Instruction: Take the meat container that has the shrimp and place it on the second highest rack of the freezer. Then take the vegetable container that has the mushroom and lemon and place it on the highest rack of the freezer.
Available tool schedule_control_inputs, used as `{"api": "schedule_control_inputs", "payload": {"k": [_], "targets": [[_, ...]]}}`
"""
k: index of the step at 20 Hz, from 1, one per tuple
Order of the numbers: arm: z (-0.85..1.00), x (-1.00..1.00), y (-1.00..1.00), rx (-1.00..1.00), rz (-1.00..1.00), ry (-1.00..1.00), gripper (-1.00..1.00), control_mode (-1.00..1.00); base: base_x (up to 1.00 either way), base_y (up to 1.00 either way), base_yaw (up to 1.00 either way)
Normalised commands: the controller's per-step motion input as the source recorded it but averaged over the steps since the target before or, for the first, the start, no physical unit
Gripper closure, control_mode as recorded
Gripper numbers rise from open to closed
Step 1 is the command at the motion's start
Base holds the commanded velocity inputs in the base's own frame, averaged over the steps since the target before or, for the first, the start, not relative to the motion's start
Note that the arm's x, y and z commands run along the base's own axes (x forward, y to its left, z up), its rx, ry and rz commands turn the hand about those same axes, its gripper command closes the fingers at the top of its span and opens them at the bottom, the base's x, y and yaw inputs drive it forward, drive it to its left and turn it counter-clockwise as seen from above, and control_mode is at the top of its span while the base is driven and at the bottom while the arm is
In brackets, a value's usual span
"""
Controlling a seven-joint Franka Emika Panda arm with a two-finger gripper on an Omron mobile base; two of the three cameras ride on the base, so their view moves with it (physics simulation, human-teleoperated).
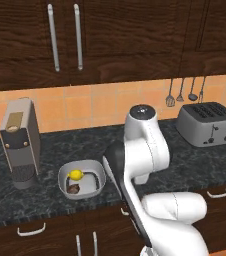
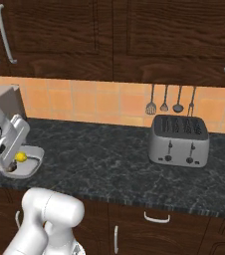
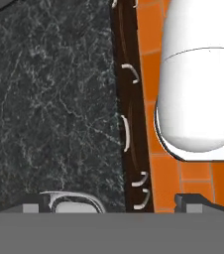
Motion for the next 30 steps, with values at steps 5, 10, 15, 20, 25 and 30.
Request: {"api": "schedule_control_inputs", "payload": {"k": [5, 10, 15, 20, 25, 30], "targets": [[-0.48, 0.25, 0.79, 0.0, 0.0, 0.04, -1.0, -1.0, 0.0, 0.0, 0.0], [-0.41, 0.12, 0.55, 0.0, 0.0, 0.02, -1.0, -1.0, 0.0, 0.0, 0.0], [-0.27, 0.19, 0.25, 0.0, 0.0, 0.08, -1.0, -1.0, 0.0, 0.0, 0.0], [-0.38, 0.31, 0.03, 0.14, -0.01, 0.11, -1.0, -1.0, 0.0, 0.0, 0.0], [-0.5, 0.41, 0.11, 0.07, 0.0, 0.0, -1.0, -1.0, 0.0, 0.0, 0.0], [-0.62, 0.18, 0.15, 0.0, 0.0, 0.0, -1.0, -1.0, 0.0, 0.0, 0.0]]}}
